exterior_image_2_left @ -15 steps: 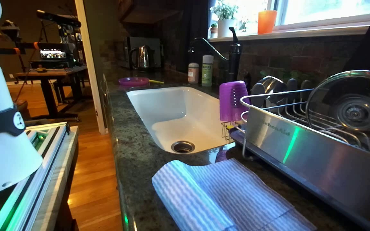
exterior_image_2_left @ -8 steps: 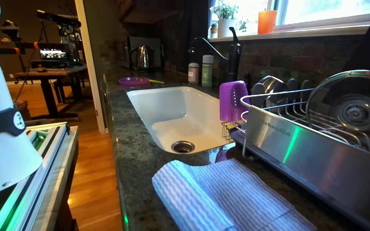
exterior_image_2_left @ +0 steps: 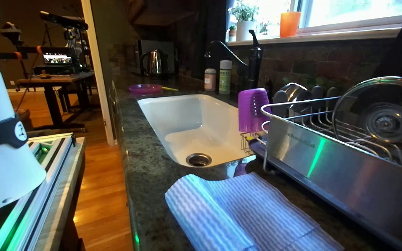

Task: Take the cup off of the window seal and put it onto the dish rack

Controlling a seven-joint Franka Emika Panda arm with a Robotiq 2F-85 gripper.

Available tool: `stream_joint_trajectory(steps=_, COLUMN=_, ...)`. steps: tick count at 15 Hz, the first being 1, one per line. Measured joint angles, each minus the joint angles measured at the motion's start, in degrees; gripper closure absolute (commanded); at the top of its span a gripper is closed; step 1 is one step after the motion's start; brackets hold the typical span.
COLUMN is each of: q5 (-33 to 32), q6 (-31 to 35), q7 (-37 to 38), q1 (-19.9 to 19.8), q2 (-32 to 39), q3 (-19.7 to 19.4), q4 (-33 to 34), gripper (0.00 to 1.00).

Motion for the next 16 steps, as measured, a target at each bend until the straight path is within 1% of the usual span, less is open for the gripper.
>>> stream_joint_trajectory(steps=2, q5=0.92, q6=1.47, q7=-0.59, q1=0.02, q2=0.53, q3=0.27, q4=0.12, gripper=0.00)
stream_joint_trajectory(steps=5, q5=1.24, q6=7.12, q7=-0.59, q1=0.20, q2=3.60, q3=1.10, q4=0.85, gripper=0.00)
stream_joint_trajectory(steps=9, q5=1.34, q6=13.04, q7=-0.65, q1=0.77, q2=9.20, q3=2.09, q4=4.70, gripper=0.00)
stream_joint_trajectory(steps=11, q5=1.34, q6=13.92, q7=-1.02, q1=1.25, q2=11.25, q3=2.67, q4=7.27, gripper=0.00)
stream_joint_trajectory(steps=16, q5=1.34, q6=13.30, q7=-1.44, q1=2.12, q2=15.79, q3=4.09, q4=13.60, gripper=0.01)
